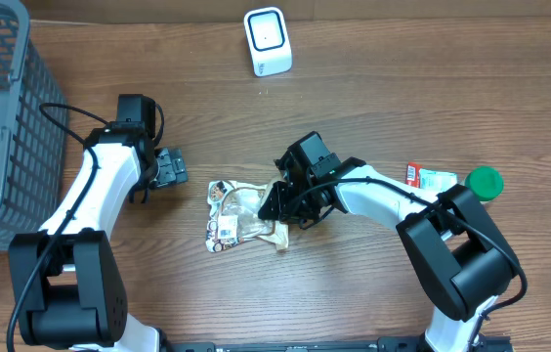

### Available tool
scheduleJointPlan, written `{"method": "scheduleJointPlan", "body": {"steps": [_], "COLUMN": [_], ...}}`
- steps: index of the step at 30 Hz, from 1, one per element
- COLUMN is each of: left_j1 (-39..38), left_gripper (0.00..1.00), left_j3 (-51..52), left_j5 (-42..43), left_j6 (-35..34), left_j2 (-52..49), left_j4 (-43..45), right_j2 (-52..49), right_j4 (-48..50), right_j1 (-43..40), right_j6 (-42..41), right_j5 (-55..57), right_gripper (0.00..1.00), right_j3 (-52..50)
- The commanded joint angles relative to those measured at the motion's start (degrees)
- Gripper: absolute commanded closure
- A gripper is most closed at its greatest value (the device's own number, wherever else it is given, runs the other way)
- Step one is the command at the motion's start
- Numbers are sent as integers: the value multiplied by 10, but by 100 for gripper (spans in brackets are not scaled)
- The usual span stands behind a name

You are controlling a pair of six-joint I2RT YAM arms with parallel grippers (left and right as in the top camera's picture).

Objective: Scan the item barcode
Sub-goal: 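Lift the PanTree bag with the right gripper toward the scanner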

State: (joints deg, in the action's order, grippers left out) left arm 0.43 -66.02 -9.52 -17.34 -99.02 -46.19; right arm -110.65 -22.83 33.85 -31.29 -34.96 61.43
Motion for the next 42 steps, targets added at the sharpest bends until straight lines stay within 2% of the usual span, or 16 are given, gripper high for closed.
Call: {"method": "scheduleJointPlan", "body": {"steps": [1, 8, 15, 19, 25, 29, 34, 38, 42], "left_j1": [2, 2, 2, 2, 2, 2, 2, 2, 2], "left_gripper": [0, 0, 0, 0, 0, 0, 0, 0, 0], "left_j3": [-9, -9, -9, -9, -9, -9, -9, -9, -9], "left_j5": [-10, -10, -10, -10, -10, -10, -10, -10, -10], "left_j6": [11, 11, 11, 11, 11, 11, 11, 11, 11], "left_j2": [-6, -6, -6, -6, -6, -6, -6, -6, -6], "left_j4": [2, 2, 2, 2, 2, 2, 2, 2, 2], "right_j2": [-3, 49, 123, 158, 165, 161, 154, 138, 95], "right_j4": [8, -51, -213, -276, -332, -369, -337, -281, -218], "right_j1": [2, 2, 2, 2, 2, 2, 2, 2, 2], "right_j6": [35, 83, 165, 179, 214, 233, 252, 287, 295], "right_j5": [2, 66, 198, 290, 329, 344, 379, 392, 471], "right_gripper": [96, 96, 96, 96, 97, 97, 97, 97, 96], "right_j3": [5, 77, 191, 259, 372, 483, 564, 564, 564]}}
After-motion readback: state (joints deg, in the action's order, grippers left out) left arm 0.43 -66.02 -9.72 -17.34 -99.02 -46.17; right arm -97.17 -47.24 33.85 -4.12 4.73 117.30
